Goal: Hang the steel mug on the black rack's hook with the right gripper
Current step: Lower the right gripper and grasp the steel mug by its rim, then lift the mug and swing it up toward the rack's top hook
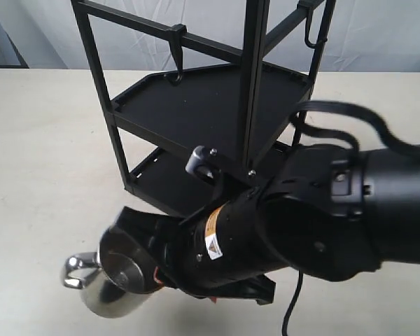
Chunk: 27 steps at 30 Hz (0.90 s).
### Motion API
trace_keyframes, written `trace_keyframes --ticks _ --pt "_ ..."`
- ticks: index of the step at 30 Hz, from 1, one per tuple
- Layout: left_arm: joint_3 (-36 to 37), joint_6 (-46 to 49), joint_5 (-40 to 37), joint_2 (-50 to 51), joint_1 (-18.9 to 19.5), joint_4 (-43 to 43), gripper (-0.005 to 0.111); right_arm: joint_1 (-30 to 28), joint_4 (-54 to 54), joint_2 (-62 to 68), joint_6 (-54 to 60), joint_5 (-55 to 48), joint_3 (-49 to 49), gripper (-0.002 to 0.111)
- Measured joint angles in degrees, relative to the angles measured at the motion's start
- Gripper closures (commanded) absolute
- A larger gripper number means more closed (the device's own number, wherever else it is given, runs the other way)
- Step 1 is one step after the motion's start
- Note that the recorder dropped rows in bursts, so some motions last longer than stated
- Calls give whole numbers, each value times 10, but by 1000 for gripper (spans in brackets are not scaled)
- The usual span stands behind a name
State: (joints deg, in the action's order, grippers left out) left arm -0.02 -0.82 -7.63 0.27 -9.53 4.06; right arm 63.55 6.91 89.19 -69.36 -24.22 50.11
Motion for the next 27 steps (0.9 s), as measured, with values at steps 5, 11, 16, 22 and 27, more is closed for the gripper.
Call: trace_keyframes --ticks 5,11,16,22,27 --pt "0 0 0 0 0 0 105 3 87 -52 -6 36 0 109" --pt "0 0 0 0 0 0 105 11 188 -69 -24 135 0 109" --pt "0 0 0 0 0 0 105 30 259 -72 -26 237 -3 109" --pt "0 0 0 0 0 0 105 85 408 -114 -33 365 -111 109" --pt "0 0 0 0 0 0 105 133 525 -147 -19 577 -159 109"
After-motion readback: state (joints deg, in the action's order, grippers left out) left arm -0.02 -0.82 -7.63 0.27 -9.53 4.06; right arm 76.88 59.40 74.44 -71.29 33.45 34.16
